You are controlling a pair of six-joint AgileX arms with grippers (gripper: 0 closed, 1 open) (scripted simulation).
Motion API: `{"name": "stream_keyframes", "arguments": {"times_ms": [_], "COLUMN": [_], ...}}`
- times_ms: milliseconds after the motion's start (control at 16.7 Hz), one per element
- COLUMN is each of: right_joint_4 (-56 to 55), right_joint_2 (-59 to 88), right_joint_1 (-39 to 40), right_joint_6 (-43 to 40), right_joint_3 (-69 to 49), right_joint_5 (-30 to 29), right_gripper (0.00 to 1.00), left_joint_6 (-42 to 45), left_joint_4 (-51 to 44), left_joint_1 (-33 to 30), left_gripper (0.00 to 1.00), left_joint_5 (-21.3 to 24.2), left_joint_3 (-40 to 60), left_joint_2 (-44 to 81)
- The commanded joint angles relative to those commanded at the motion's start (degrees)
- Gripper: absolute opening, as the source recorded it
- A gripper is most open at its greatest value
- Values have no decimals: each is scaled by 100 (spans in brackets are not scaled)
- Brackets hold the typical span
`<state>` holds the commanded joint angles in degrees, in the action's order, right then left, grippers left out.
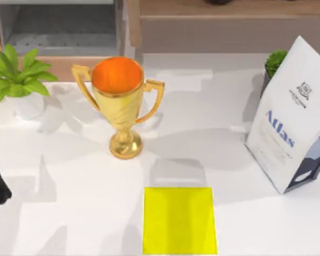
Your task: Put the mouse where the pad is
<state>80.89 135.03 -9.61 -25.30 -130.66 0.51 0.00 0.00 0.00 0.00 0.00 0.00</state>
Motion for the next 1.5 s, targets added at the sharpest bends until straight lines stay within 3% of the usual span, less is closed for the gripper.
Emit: {"name": "stream_keyframes", "arguments": {"times_ms": [300, 540, 1080, 1320, 1500], "right_joint_4": [-424, -621, -991, -1557, -1799], "right_joint_2": [-714, -1372, -2359, -2174, -2018], "right_joint_1": [869, 2186, 5491, 6031, 6081], "right_joint_6": [823, 2271, 6432, 7571, 7885], "right_joint_3": [-578, -266, 2613, 3788, 4192], "right_joint_5": [176, 420, 566, 147, -120], "right_gripper": [0, 0, 0, 0, 0], "left_joint_6": [0, 0, 0, 0, 0], "left_joint_4": [0, 0, 0, 0, 0], "left_joint_1": [0, 0, 0, 0, 0], "left_gripper": [100, 100, 100, 100, 100], "left_joint_5": [0, 0, 0, 0, 0], "left_joint_3": [0, 0, 0, 0, 0], "left_joint_2": [0, 0, 0, 0, 0]}}
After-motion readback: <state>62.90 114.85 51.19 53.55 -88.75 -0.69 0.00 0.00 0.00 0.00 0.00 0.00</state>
